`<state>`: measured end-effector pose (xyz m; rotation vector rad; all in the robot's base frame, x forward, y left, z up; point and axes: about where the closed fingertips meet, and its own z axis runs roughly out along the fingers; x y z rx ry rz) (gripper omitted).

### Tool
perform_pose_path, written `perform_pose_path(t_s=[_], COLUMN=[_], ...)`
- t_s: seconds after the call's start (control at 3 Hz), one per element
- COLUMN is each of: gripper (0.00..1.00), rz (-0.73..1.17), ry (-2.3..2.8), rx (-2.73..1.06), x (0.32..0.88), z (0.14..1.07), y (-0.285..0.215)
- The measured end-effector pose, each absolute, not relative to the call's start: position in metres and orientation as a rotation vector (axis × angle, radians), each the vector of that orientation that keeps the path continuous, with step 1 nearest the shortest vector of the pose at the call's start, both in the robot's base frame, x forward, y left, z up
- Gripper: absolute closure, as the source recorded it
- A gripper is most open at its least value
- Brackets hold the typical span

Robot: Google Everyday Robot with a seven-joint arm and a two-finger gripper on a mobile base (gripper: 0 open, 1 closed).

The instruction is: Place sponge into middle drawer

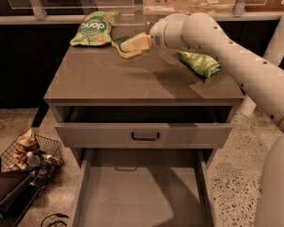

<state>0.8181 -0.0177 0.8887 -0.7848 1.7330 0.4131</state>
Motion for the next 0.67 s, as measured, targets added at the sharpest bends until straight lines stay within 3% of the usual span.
perform_pose_path(t_s=[0.67], gripper=[0.0], rz=[0.531], ry=[1.741], rx=[-0.781], x=[0.831], z=[0.857], y=[0.016])
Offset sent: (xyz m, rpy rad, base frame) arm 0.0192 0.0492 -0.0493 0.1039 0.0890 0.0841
